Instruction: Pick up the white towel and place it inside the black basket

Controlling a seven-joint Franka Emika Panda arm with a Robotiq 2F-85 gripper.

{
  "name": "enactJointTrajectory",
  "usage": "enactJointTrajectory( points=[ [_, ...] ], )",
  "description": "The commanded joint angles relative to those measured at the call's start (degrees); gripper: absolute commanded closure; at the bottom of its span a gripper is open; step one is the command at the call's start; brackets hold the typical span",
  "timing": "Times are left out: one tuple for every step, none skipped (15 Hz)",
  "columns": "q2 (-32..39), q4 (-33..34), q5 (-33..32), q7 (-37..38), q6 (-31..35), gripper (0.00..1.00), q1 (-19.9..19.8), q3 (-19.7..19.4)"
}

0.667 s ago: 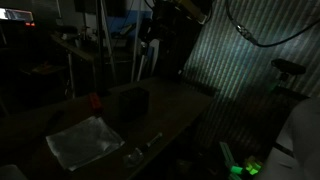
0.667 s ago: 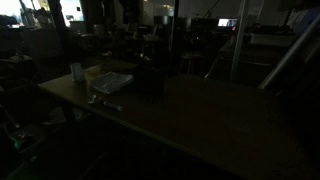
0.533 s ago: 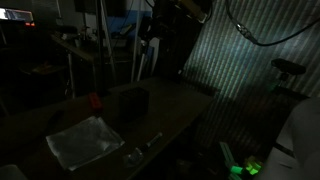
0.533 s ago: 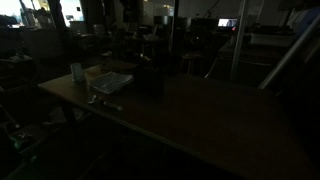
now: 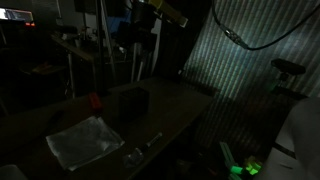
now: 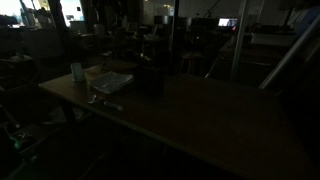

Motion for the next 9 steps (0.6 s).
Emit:
enactJointTrajectory(
  points=[
    [5.20, 4.12, -1.34, 0.09, 3.27, 0.00, 2.09, 2.86],
    [6.88, 4.90, -1.56, 0.01, 4.39, 0.00, 2.58, 3.59],
    [8.32, 5.63, -1.85, -0.02, 5.37, 0.00, 2.93, 4.17],
    [10.30, 6.27, -2.30, 0.07, 6.91, 0.00, 3.35, 4.80],
    [11.77, 6.79, -2.94, 0.03, 8.30, 0.00, 3.68, 5.29],
    [13.73, 7.59, -3.92, 0.27, 9.44, 0.00, 4.04, 5.85],
    [16.16, 8.47, -5.86, 1.12, 11.25, 0.00, 4.43, 6.54],
    [18.45, 9.46, -7.31, 1.37, 12.46, 0.00, 4.82, 6.98],
    [20.87, 10.50, -8.83, 1.77, 13.58, 0.00, 5.20, 7.34]
  ],
)
